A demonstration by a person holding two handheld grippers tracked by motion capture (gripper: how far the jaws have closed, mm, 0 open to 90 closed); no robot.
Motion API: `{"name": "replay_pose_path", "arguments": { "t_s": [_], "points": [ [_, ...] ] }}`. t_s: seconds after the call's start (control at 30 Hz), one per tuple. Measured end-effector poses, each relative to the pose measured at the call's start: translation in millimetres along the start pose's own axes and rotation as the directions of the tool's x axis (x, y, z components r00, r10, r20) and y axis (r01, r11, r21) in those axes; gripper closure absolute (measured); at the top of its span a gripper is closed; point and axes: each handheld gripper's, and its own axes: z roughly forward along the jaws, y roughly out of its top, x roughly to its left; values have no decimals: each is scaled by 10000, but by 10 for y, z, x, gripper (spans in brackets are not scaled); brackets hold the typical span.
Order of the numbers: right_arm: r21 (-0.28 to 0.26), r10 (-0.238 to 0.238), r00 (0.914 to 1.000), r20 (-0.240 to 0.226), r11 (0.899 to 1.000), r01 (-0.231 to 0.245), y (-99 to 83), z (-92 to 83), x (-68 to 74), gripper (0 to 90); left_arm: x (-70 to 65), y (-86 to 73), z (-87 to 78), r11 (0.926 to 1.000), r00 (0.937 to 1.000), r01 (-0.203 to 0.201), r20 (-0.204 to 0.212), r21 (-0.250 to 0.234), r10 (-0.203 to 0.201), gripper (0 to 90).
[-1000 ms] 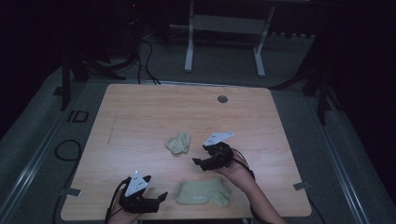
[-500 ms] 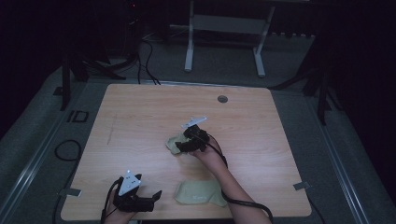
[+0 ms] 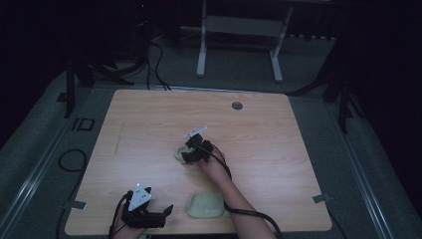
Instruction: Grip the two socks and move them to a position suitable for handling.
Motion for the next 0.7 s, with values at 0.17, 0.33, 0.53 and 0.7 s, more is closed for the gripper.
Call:
{"name": "replay_pose_path", "arguments": {
  "t_s": [0.17,0.33,0.53,0.7],
  "points": [
    [-300,-301,9983,-492,9991,287,-43,-19,19,730,7,0,-4,10000,10000,46,-37,4,-46,25],
    [58,-839,9957,-400,9964,842,-4,-58,81,781,8,-3,7,10000,10000,32,31,62,-32,25],
    [-308,-870,9957,-326,9958,860,-73,-360,-31,783,7,3,8,10000,10000,27,51,83,-27,25],
    [-704,-933,9955,-145,9933,921,-193,-704,-118,783,-8,19,5,10000,10000,-4,65,46,4,25]
  ]
}}
